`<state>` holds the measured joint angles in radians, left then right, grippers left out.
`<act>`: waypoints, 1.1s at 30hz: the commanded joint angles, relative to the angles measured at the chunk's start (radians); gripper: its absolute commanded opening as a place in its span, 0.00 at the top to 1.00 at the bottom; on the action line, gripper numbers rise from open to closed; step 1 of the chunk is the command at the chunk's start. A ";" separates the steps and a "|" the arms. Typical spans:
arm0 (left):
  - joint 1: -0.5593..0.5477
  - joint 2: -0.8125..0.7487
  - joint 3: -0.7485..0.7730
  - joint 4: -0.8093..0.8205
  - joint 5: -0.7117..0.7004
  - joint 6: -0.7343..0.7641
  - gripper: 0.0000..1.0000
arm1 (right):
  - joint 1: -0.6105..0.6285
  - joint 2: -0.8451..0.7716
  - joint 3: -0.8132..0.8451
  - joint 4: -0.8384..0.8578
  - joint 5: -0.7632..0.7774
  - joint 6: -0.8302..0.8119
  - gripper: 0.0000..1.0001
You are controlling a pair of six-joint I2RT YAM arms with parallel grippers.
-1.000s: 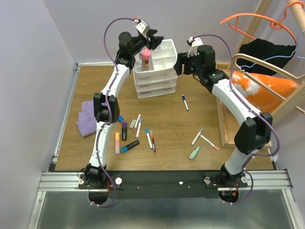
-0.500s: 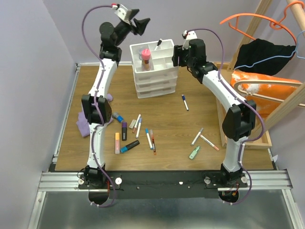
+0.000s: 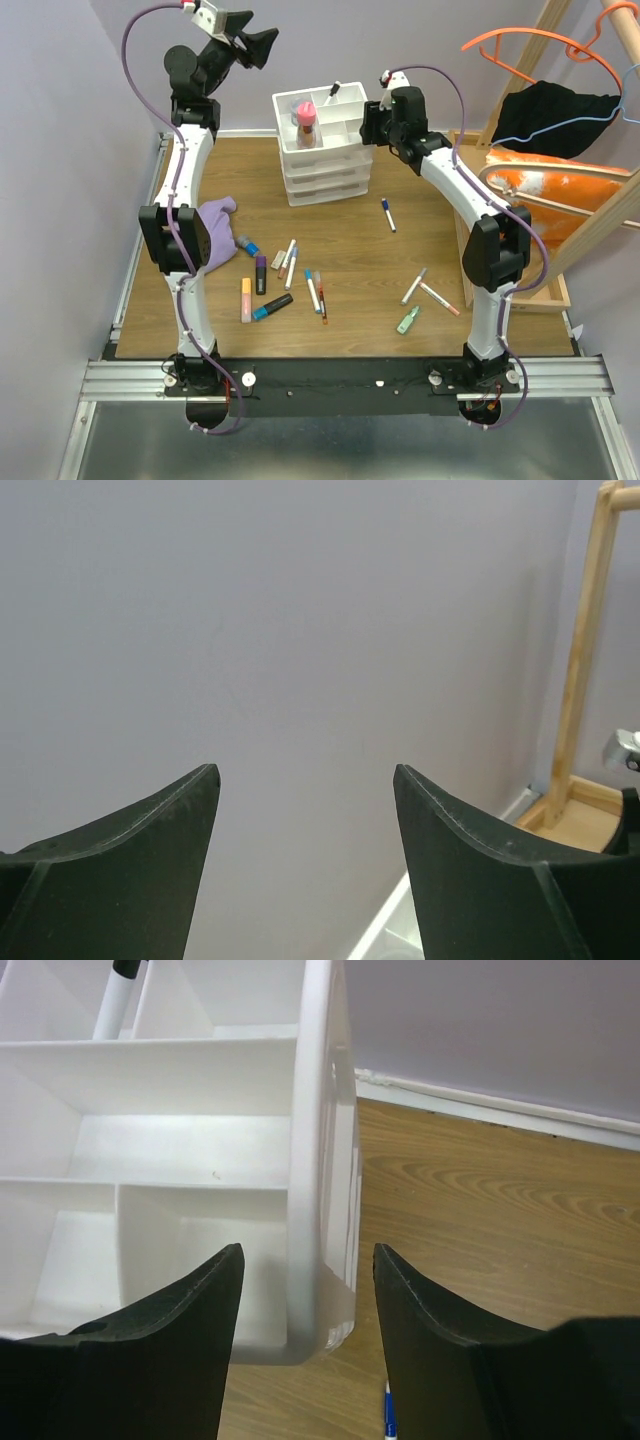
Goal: Sort the stationery into containers
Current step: Place the pen in the storage box.
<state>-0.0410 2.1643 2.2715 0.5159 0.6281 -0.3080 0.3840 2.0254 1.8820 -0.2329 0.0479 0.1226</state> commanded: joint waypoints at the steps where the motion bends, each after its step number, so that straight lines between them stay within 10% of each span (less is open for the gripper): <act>1: 0.018 -0.096 -0.092 0.090 0.059 -0.083 0.21 | 0.021 -0.017 0.005 -0.032 -0.042 0.043 0.38; 21: 0.027 -0.216 -0.254 0.125 0.127 -0.128 0.20 | 0.125 -0.093 -0.052 -0.054 0.001 0.023 0.37; 33: 0.062 -0.291 -0.277 0.070 0.117 -0.083 0.19 | 0.121 -0.277 -0.282 -0.118 0.297 0.014 0.29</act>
<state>-0.0166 1.9656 2.0106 0.5877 0.7296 -0.4141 0.5114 1.8477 1.7164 -0.2897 0.2432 0.1123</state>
